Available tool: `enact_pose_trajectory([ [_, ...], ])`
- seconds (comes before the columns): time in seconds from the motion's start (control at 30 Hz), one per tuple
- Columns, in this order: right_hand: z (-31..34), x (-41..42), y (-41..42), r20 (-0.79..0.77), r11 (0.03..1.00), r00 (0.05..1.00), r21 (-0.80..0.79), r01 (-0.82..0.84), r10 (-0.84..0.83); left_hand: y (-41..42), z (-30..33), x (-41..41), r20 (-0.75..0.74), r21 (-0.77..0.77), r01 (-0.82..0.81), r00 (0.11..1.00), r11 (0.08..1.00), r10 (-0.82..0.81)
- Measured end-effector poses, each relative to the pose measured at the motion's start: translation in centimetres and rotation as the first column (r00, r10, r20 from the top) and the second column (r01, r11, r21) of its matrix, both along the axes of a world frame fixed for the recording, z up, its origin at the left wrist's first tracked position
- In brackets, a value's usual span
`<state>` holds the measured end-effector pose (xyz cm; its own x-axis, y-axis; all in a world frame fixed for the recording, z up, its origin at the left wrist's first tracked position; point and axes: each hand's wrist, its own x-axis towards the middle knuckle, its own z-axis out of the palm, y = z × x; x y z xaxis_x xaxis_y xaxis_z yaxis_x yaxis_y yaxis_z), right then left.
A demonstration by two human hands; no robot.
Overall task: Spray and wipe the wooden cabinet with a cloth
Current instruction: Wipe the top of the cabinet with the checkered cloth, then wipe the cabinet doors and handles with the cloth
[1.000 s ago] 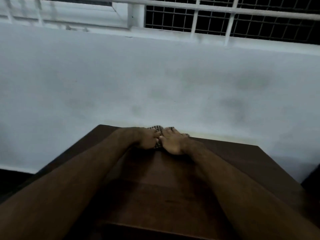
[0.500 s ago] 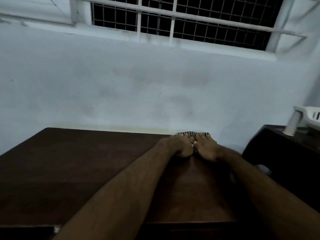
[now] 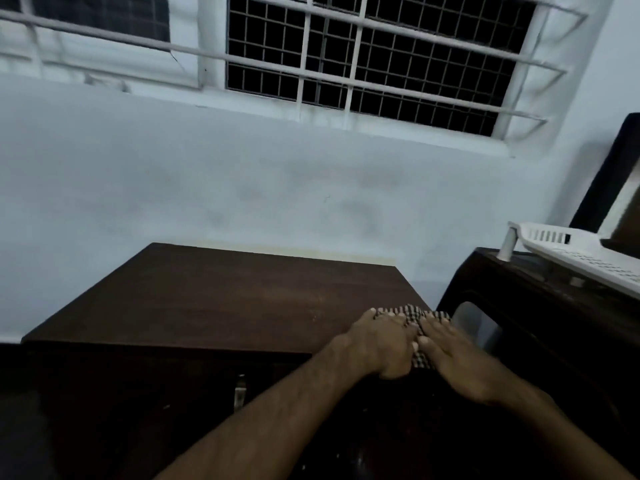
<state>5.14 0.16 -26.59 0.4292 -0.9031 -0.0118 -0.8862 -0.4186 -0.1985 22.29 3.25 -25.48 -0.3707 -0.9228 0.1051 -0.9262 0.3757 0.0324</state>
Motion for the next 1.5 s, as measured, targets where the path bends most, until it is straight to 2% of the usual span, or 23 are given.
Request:
enact_pose_trajectory([
  [0.1, 0.0, -2.9, 2.2, 0.097, 0.999, 0.994, -0.016, -0.049, 0.050, 2.7, -0.6, -1.0, 0.070, -0.099, 0.042, 0.997, 0.994, -0.036],
  [0.23, 1.0, -5.1, 3.9, 0.106, 0.995, 0.993, -0.091, -0.039, 0.049, 4.0, -0.9, -0.5, 0.000, -0.121, 0.040, 0.999, 0.992, -0.041],
  [0.33, 0.9, -4.4, 4.7, 0.146, 0.981, 0.989, -0.193, 0.027, 0.001, 4.1, -0.9, -0.3, -0.013, -0.163, 0.036, 0.999, 0.986, -0.038],
  [0.4, 0.7, -3.7, 4.8, 0.177, 0.968, 0.984, -0.238, 0.073, -0.031, 4.0, -1.2, -0.3, 0.031, -0.219, 0.040, 0.999, 0.975, -0.034],
  [0.47, 0.2, -2.9, 4.8, 0.152, 0.954, 0.988, -0.290, 0.079, -0.036, 4.0, -1.7, 0.4, 0.083, -0.269, 0.034, 0.997, 0.963, -0.012],
  [0.57, -0.1, -1.4, 5.4, 0.159, 0.938, 0.987, -0.339, 0.077, -0.024, 5.3, -1.9, 3.0, 0.068, -0.318, 0.048, 0.997, 0.947, -0.028],
  [0.8, -0.3, 9.3, 8.3, 0.117, 0.881, 0.973, -0.457, -0.127, 0.201, 11.3, -3.2, 14.8, -0.037, -0.414, -0.068, 0.998, 0.908, 0.058],
  [1.0, -0.6, 23.3, 12.5, 0.168, 0.827, 0.893, -0.478, -0.297, 0.418, 18.9, -3.6, 27.4, -0.127, -0.414, -0.255, 0.967, 0.874, 0.222],
  [1.2, -0.9, 34.4, 15.9, 0.186, 0.757, 0.822, -0.535, -0.375, 0.538, 23.7, -4.0, 36.8, -0.156, -0.442, -0.404, 0.914, 0.801, 0.375],
  [1.3, -1.1, 37.3, 16.6, 0.159, 0.714, 0.804, -0.579, -0.393, 0.572, 24.9, -4.5, 38.9, -0.162, -0.507, -0.445, 0.890, 0.738, 0.426],
  [1.4, -2.0, 37.7, 17.1, 0.165, 0.687, 0.808, -0.636, -0.351, 0.565, 25.1, -4.7, 38.2, -0.187, -0.501, -0.496, 0.862, 0.709, 0.471],
  [1.5, -4.0, 36.2, 17.4, 0.149, 0.591, 0.796, -0.751, -0.295, 0.586, 25.3, -5.8, 35.7, -0.251, -0.565, -0.525, 0.844, 0.637, 0.473],
])
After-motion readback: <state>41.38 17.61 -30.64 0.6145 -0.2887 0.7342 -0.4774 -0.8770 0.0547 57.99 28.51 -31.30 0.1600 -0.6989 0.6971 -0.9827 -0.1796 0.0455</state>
